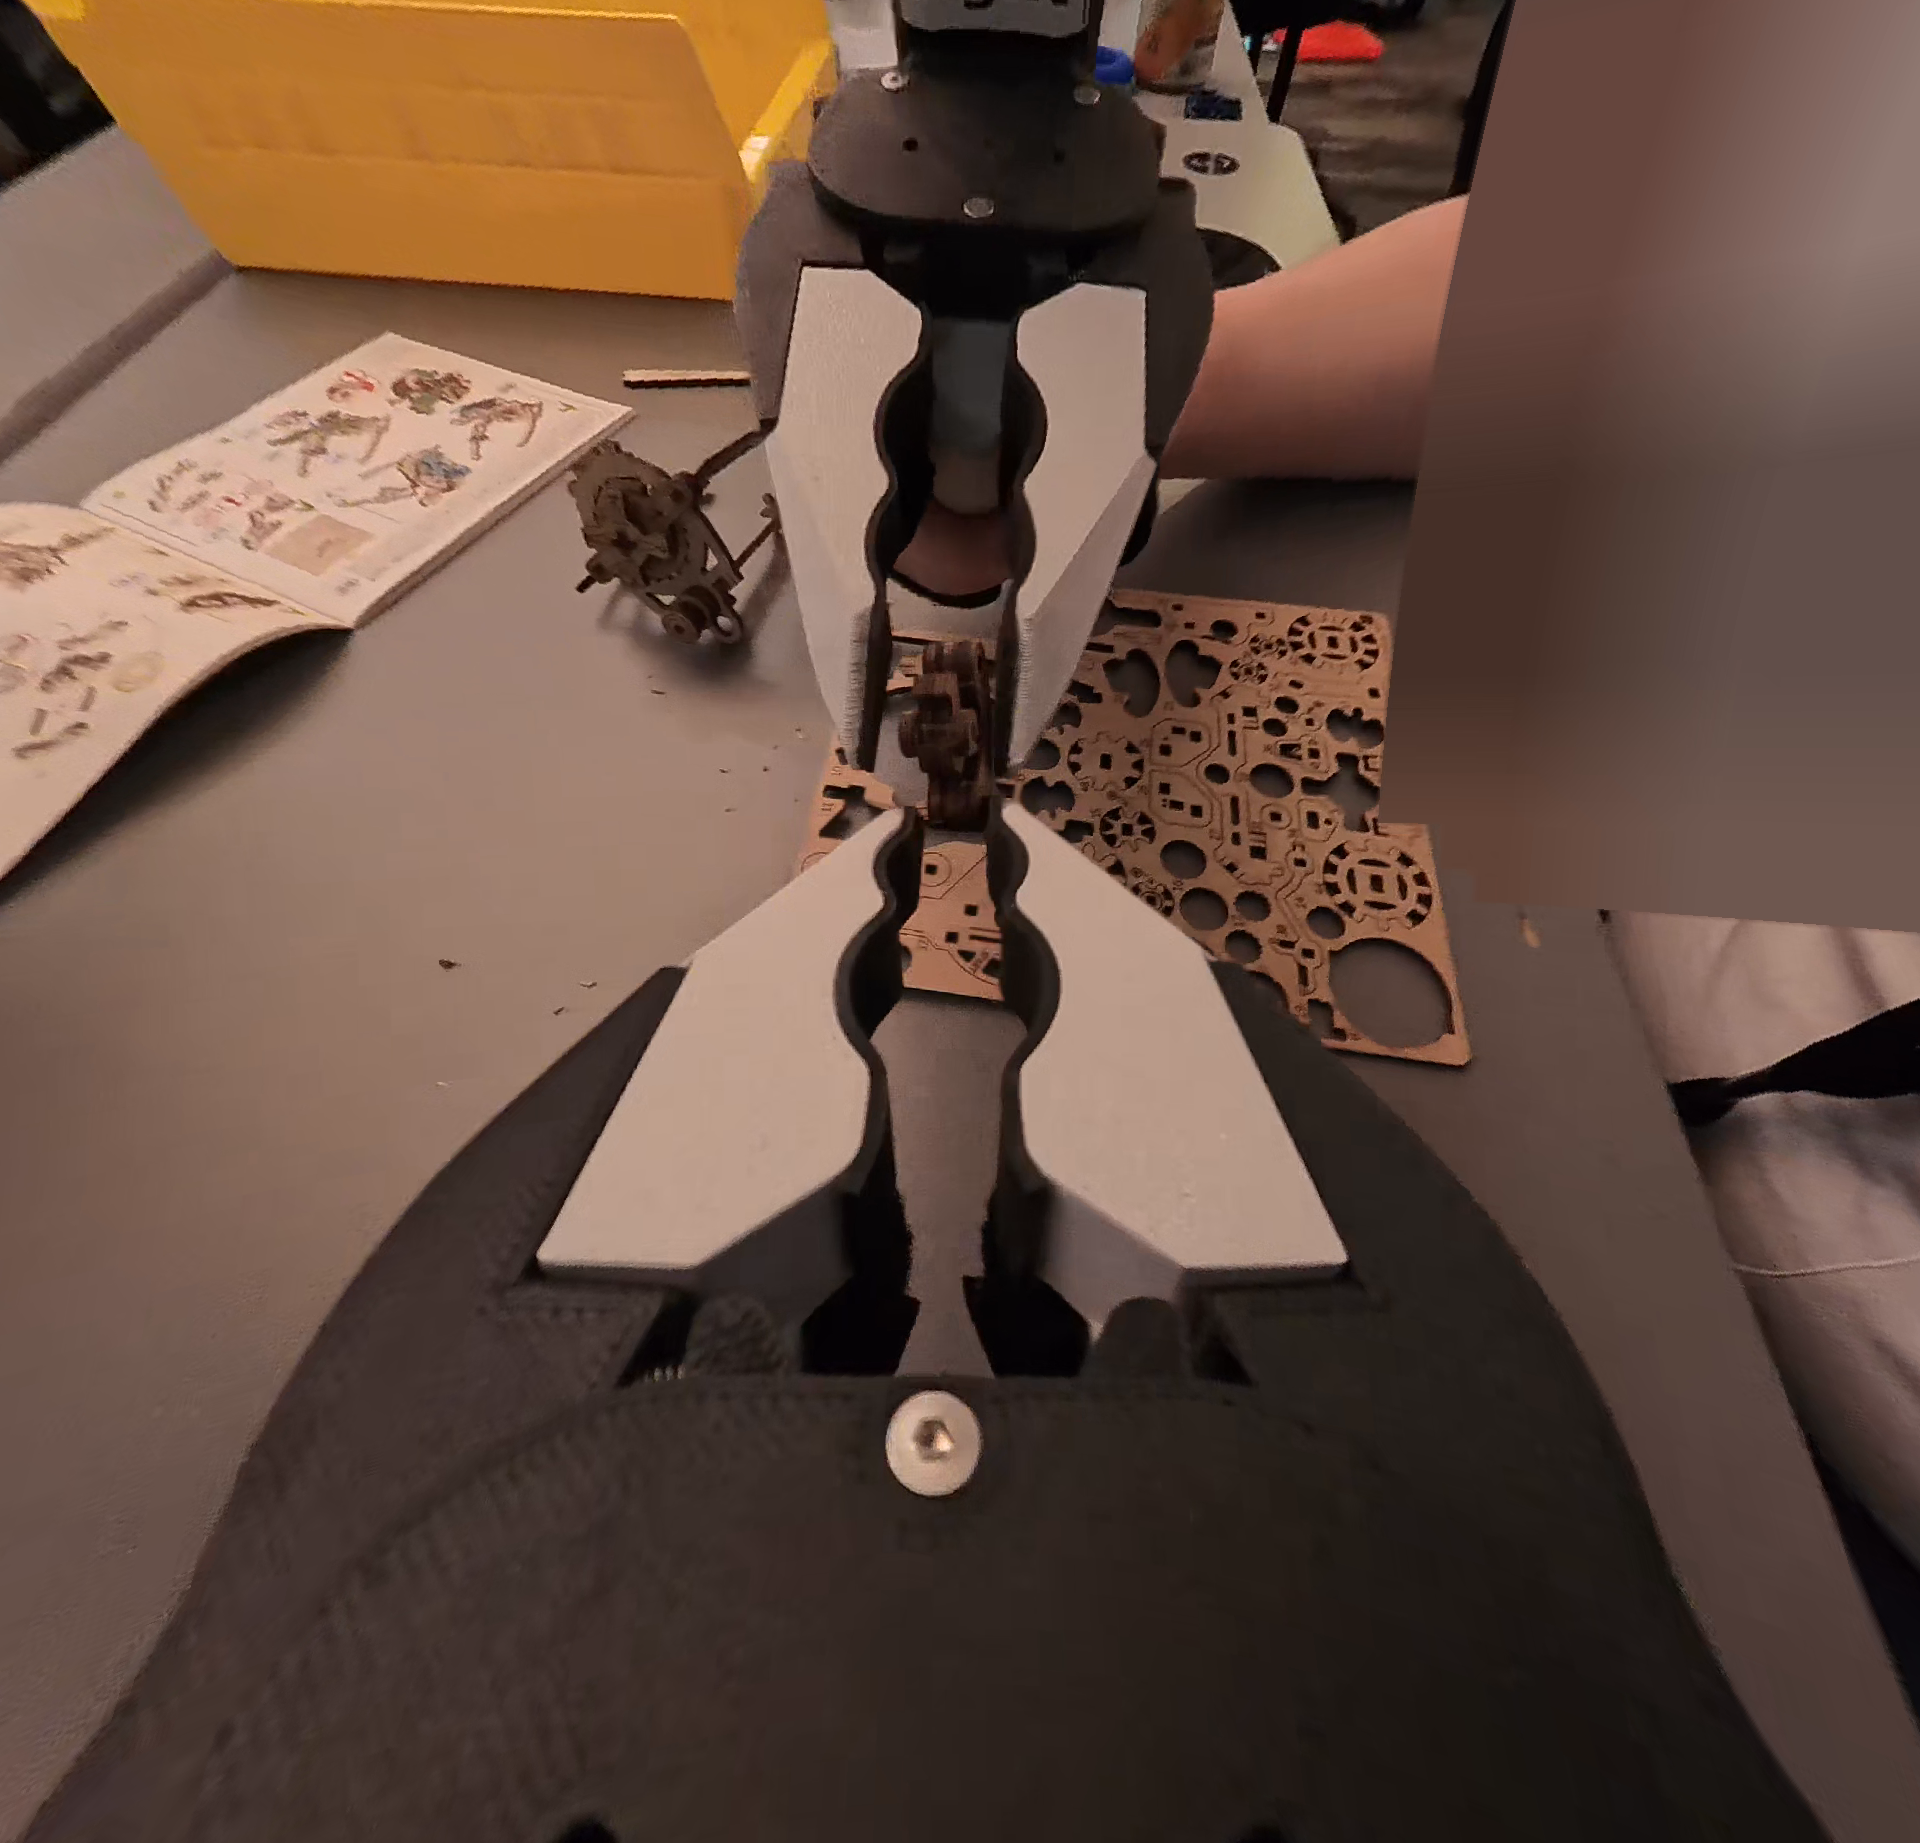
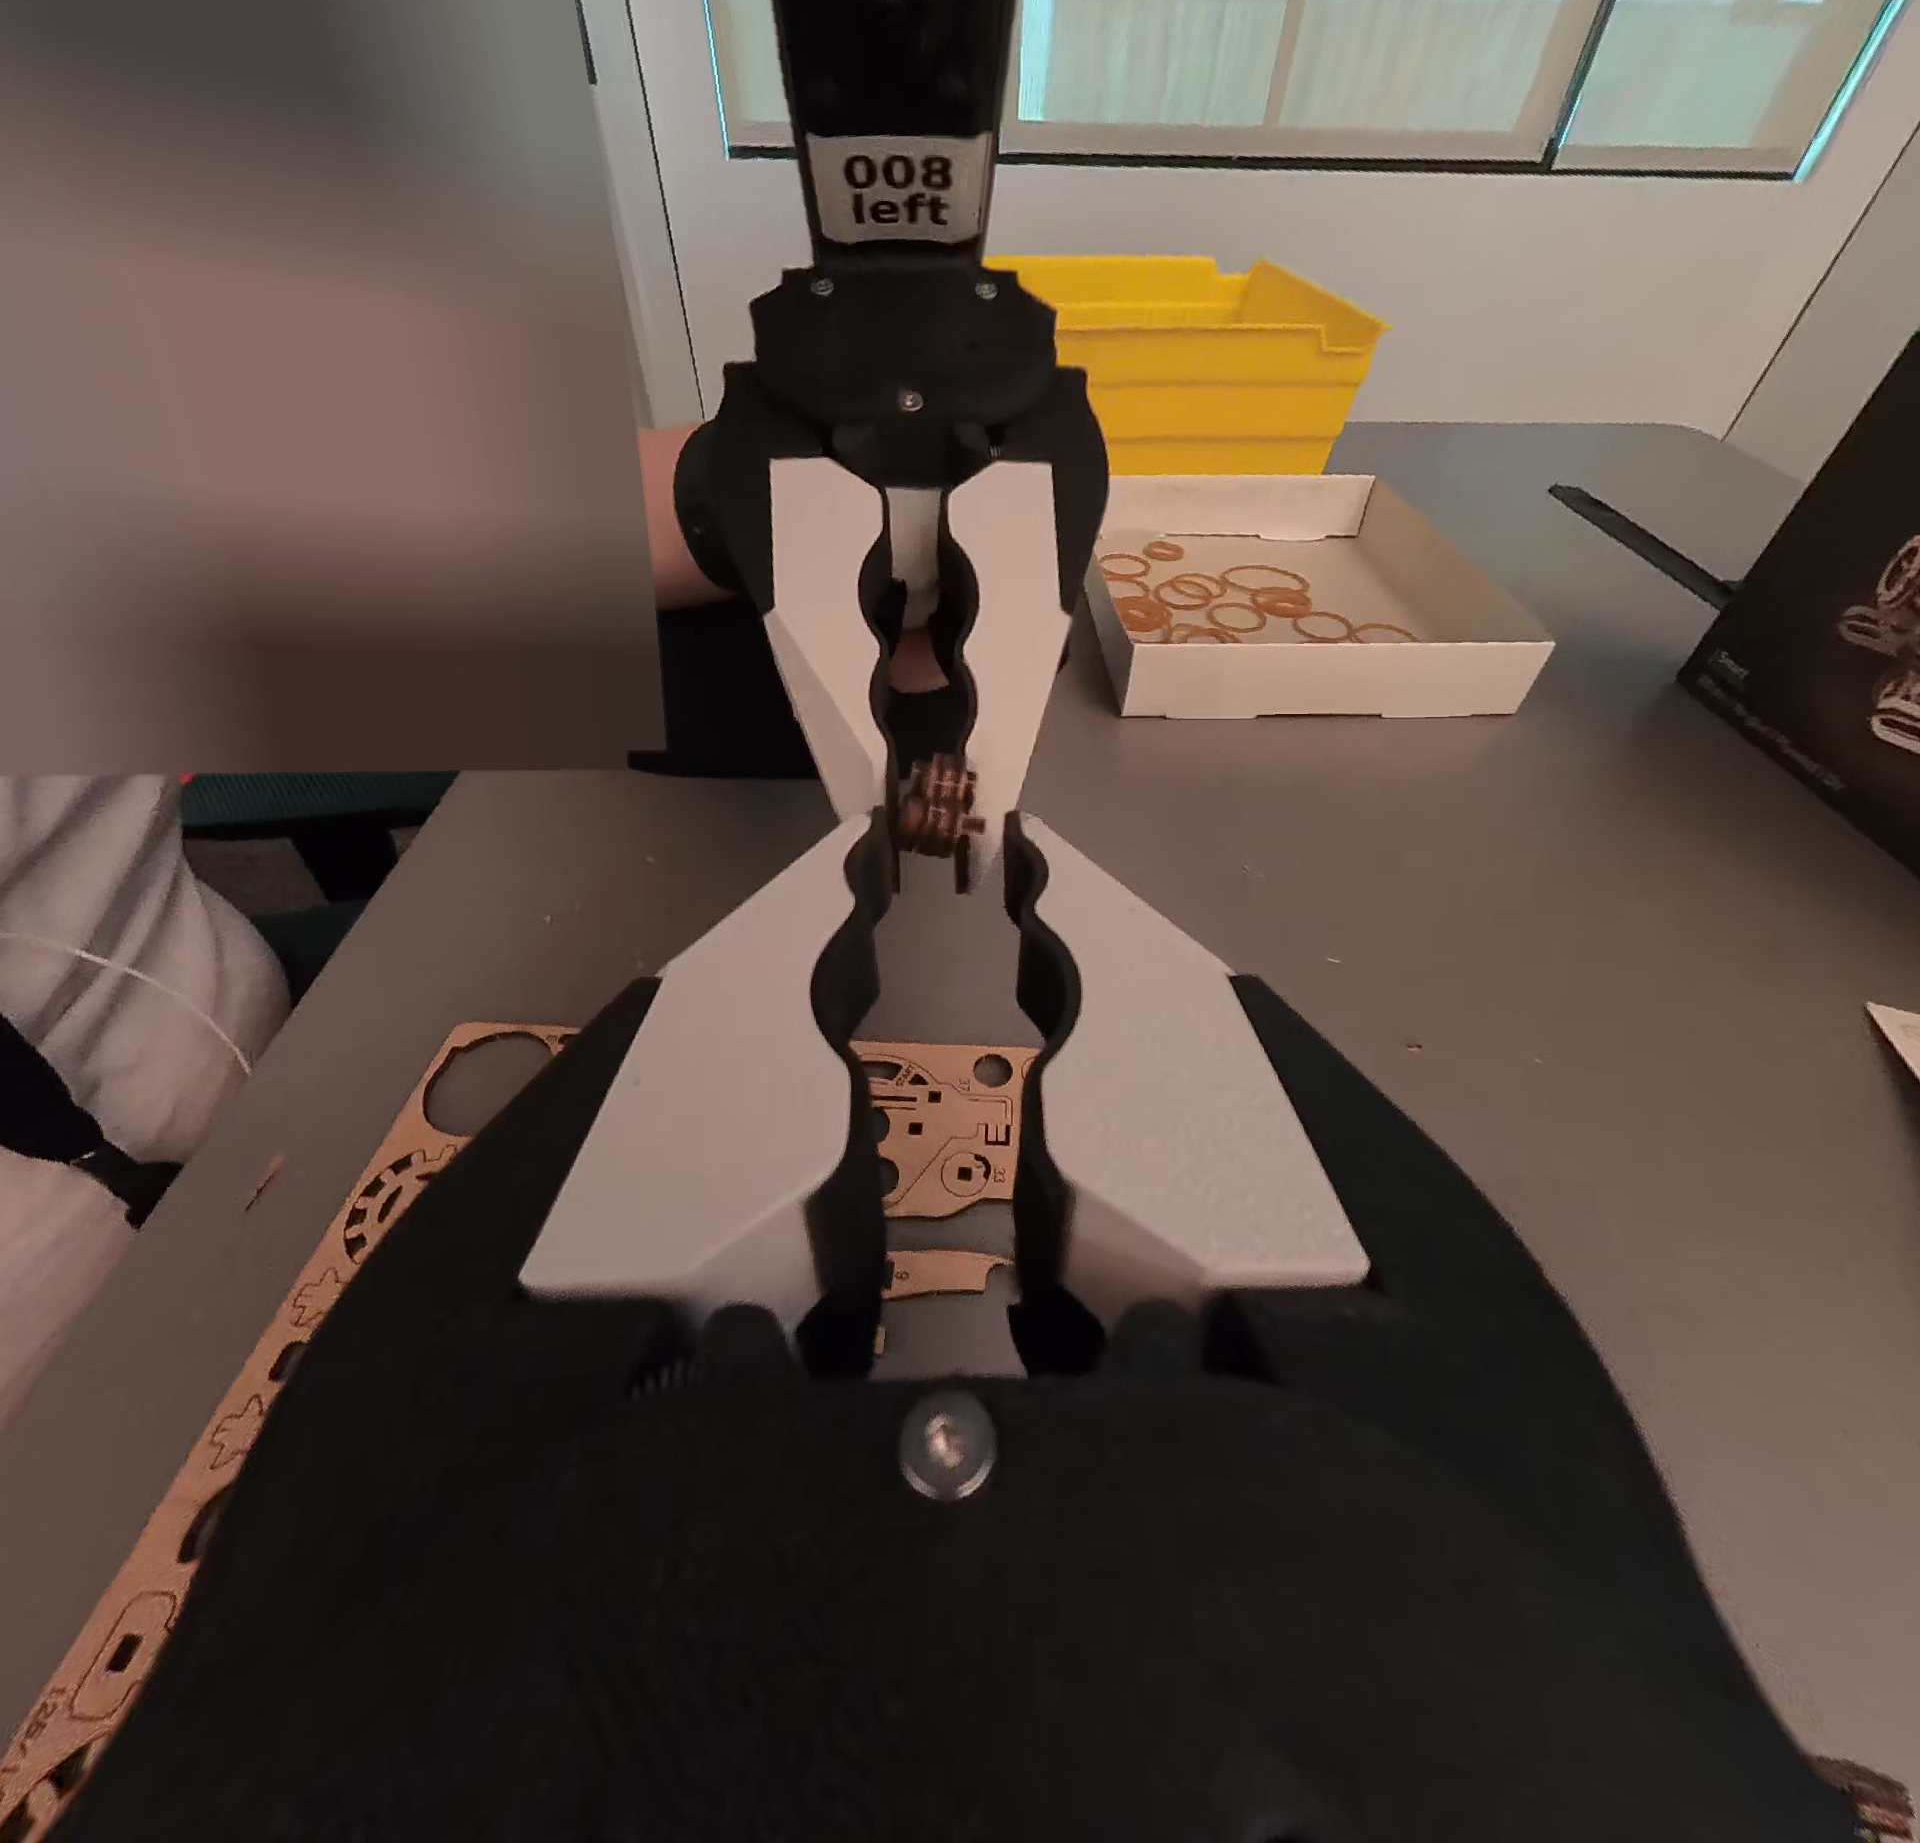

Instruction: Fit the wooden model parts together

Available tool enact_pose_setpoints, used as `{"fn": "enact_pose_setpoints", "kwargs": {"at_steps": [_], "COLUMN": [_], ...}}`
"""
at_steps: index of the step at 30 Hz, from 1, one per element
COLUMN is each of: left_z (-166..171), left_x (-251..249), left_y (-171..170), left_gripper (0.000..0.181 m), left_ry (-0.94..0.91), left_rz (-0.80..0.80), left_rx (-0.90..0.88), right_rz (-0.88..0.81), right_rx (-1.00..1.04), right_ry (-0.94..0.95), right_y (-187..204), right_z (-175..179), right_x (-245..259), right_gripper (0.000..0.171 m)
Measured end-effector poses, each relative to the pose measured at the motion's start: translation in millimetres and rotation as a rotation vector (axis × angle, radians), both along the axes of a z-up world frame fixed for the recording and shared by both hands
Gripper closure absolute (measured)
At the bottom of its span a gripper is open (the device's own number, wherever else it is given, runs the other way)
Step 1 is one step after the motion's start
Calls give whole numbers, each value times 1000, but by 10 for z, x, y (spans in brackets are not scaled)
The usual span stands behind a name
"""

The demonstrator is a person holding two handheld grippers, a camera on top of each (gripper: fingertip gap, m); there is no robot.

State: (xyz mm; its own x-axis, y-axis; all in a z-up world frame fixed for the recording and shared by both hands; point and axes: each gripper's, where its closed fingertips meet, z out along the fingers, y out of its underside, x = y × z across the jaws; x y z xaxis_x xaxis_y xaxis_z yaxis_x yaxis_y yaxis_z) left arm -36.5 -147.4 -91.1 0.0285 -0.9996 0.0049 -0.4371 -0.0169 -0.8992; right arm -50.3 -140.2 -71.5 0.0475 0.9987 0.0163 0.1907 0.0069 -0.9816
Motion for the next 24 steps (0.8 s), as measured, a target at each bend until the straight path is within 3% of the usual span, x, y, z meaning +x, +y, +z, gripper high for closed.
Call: {"fn": "enact_pose_setpoints", "kwargs": {"at_steps": [6,15,24], "left_z": [31,330,284], "left_x": [26,24,16], "left_y": [-21,-28,34], "left_gripper": [171,172,171], "left_ry": [-32,-216,-205], "left_rz": [1,-11,21], "left_rx": [-94,-405,-453], "right_rz": [-4,2,-31], "right_rx": [-26,-186,-328], "right_ry": [33,160,237], "right_y": [-19,44,153], "right_z": [58,239,331], "right_x": [-22,39,85], "right_gripper": [156,152,149]}}
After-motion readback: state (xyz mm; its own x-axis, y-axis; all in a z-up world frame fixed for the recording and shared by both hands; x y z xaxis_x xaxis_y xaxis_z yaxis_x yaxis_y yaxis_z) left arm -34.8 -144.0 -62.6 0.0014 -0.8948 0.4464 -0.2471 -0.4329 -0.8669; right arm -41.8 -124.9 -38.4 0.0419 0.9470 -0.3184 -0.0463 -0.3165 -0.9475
